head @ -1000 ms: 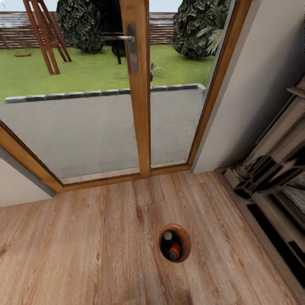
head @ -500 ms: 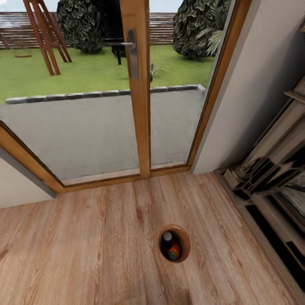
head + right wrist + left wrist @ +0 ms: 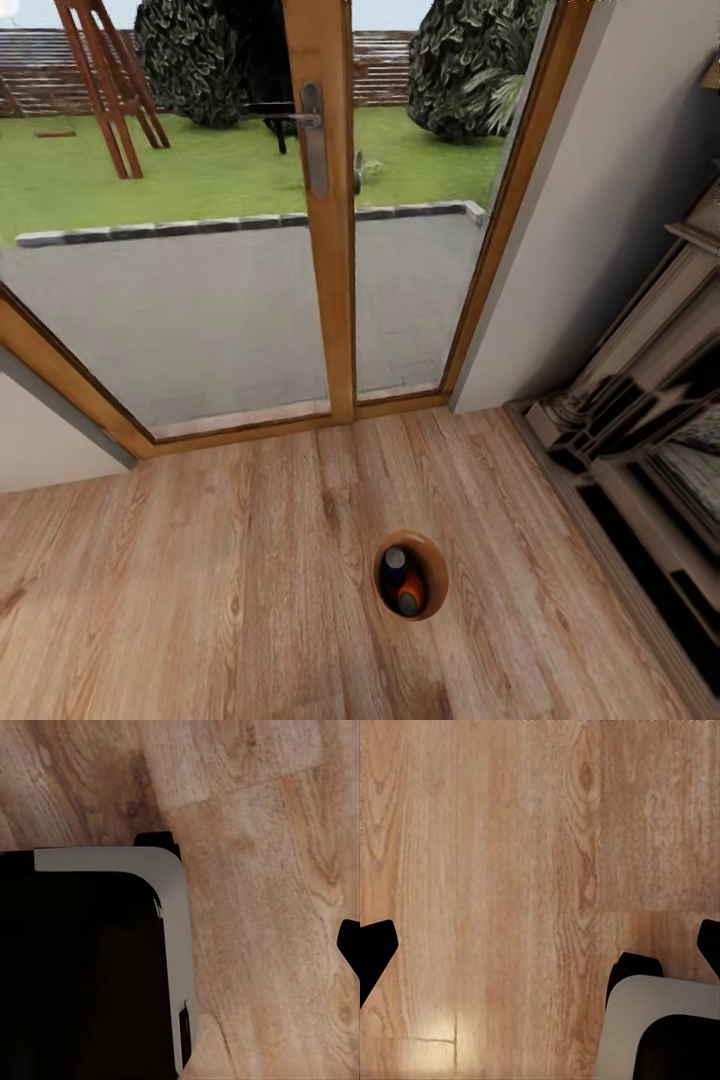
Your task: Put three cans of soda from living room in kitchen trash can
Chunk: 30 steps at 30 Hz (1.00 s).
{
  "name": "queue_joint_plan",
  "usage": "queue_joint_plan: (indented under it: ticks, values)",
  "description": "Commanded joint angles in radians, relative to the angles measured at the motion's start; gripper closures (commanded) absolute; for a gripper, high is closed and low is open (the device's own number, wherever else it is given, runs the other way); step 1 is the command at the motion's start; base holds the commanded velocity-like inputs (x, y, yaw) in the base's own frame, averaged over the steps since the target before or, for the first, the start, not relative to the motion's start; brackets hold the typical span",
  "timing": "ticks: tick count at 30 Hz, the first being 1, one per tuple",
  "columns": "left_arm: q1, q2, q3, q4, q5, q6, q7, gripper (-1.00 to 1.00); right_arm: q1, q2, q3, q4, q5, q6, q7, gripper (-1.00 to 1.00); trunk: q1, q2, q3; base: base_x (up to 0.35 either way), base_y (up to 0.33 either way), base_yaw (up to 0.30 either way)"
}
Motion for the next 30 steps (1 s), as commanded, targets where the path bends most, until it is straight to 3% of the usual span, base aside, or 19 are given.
queue_joint_plan:
  ticks: [1,30]
  values:
    - [0.000,0.000,0.000,0.000,0.000,0.000,0.000,-1.00,0.000,0.000,0.000,0.000,0.000,0.000,0.000,-1.00,-0.004,0.007,0.003,0.000,0.000,0.000]
    - [0.000,0.000,-0.001,0.000,-0.002,-0.002,-0.001,-1.00,0.000,0.006,0.000,0.000,0.001,0.000,0.000,-1.00,-0.115,0.210,0.094,0.000,0.000,0.000]
